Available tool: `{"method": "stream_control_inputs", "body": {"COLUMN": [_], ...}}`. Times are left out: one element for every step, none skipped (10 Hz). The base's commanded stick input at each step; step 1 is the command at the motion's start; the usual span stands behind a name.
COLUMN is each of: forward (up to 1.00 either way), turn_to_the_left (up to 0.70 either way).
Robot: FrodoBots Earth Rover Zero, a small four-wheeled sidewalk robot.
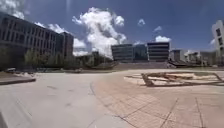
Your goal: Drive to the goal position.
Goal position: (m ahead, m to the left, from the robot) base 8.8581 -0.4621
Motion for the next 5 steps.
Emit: {"method": "stream_control_inputs", "body": {"forward": [0.70,0.70,0.70,0.70,0.70], "turn_to_the_left": [0.06,0.05,0.01,0.07,0.03]}}
